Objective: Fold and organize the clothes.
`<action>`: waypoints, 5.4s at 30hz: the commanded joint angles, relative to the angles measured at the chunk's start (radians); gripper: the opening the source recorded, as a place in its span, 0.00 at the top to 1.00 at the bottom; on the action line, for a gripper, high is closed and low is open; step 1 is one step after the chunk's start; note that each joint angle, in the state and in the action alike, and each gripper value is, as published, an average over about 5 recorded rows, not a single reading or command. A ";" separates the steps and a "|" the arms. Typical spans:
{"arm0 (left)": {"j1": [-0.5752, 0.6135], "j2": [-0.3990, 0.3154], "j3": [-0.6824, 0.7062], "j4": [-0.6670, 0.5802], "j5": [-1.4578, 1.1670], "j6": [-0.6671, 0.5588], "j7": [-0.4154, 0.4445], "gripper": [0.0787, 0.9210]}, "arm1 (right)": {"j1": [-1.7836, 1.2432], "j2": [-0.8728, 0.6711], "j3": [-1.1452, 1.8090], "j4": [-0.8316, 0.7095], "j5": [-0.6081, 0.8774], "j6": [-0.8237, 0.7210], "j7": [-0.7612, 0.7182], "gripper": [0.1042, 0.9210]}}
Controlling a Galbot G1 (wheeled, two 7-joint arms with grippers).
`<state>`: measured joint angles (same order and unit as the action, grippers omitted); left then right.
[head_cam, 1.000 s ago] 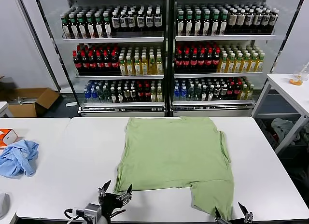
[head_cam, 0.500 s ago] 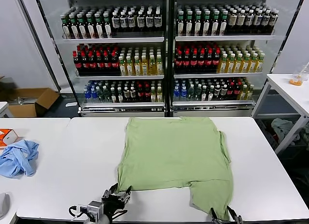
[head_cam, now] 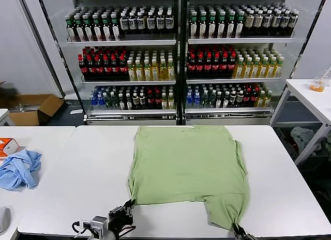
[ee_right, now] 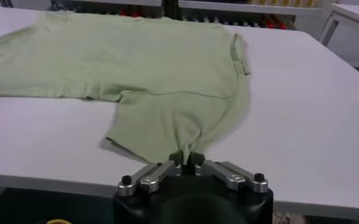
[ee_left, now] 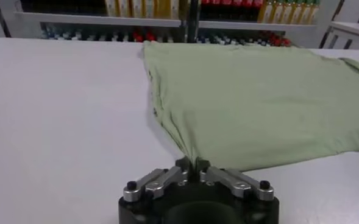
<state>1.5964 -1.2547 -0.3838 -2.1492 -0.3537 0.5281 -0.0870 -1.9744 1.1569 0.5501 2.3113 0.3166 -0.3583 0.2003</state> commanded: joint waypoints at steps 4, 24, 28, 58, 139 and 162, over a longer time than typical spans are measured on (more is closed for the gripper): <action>0.023 0.025 -0.051 -0.097 -0.113 -0.055 0.030 0.99 | 0.005 -0.021 0.079 0.059 0.035 0.092 -0.012 1.00; -0.201 0.093 -0.023 0.039 -0.280 -0.070 0.044 0.99 | 0.358 -0.205 0.123 -0.104 0.252 0.060 0.000 1.00; -0.288 0.109 0.003 0.104 -0.292 -0.070 0.043 0.99 | 0.475 -0.244 0.082 -0.189 0.260 0.049 0.003 1.00; -0.584 0.136 0.179 0.443 -0.261 -0.093 0.013 0.99 | 0.938 -0.300 -0.259 -0.519 0.135 -0.019 -0.064 0.99; 0.196 0.056 -0.052 -0.099 -0.191 -0.070 -0.004 0.98 | 0.022 -0.414 0.237 -0.049 0.341 -0.158 -0.049 0.99; -0.039 0.254 -0.174 -0.033 -0.290 -0.080 -0.059 0.56 | 0.507 -0.473 0.066 -0.151 0.462 -0.136 0.004 0.46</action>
<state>1.7614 -1.1000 -0.5426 -2.2795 -0.5786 0.4636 -0.1044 -1.7626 0.7136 0.7519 2.2414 0.7080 -0.4994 0.1798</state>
